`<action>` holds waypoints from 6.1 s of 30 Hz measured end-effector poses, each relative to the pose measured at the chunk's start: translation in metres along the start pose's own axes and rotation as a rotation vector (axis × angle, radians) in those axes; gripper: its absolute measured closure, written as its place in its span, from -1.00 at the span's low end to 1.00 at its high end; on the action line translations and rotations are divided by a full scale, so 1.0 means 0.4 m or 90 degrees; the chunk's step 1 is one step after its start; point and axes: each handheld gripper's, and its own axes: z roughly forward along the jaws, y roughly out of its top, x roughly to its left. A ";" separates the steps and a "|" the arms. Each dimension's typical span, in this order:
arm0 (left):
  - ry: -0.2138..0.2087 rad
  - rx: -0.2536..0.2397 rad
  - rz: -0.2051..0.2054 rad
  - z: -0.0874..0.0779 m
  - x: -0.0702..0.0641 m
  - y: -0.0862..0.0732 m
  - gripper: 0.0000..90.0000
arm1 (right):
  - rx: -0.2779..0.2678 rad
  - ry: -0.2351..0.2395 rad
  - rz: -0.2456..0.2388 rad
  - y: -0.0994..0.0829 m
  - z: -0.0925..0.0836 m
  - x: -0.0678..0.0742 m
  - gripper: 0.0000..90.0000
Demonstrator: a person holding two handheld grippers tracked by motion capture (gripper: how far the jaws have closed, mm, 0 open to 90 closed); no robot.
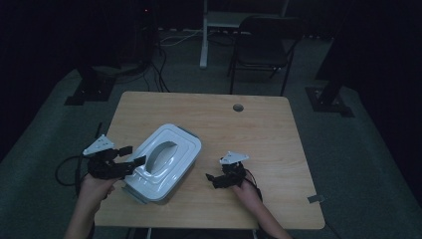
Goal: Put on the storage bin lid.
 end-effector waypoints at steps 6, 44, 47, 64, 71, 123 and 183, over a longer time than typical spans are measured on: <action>0.032 -0.003 0.014 -0.021 0.032 -0.001 -0.61 | -0.011 0.010 0.028 0.000 -0.008 -0.007 -0.75; 0.208 0.025 -0.073 0.142 0.324 -0.207 -0.99 | -0.012 0.014 0.041 -0.004 -0.019 -0.019 -0.75; 0.205 0.037 -0.071 0.166 0.319 -0.218 -0.99 | -0.015 0.010 0.040 -0.001 -0.017 -0.018 -0.75; 0.156 0.061 -0.028 0.244 0.259 -0.214 -0.99 | -0.017 0.003 0.042 -0.007 -0.023 -0.025 -0.75; 0.163 0.058 -0.039 0.236 0.249 -0.228 -0.99 | -0.016 0.008 0.043 -0.003 -0.022 -0.020 -0.75; 0.048 0.134 0.067 0.396 -0.049 -0.179 -0.99 | -0.033 -0.057 0.063 -0.031 -0.115 -0.104 -0.75; 0.147 0.117 -0.024 0.231 0.157 -0.245 -0.99 | -0.045 -0.197 0.147 -0.147 -0.256 -0.241 -0.75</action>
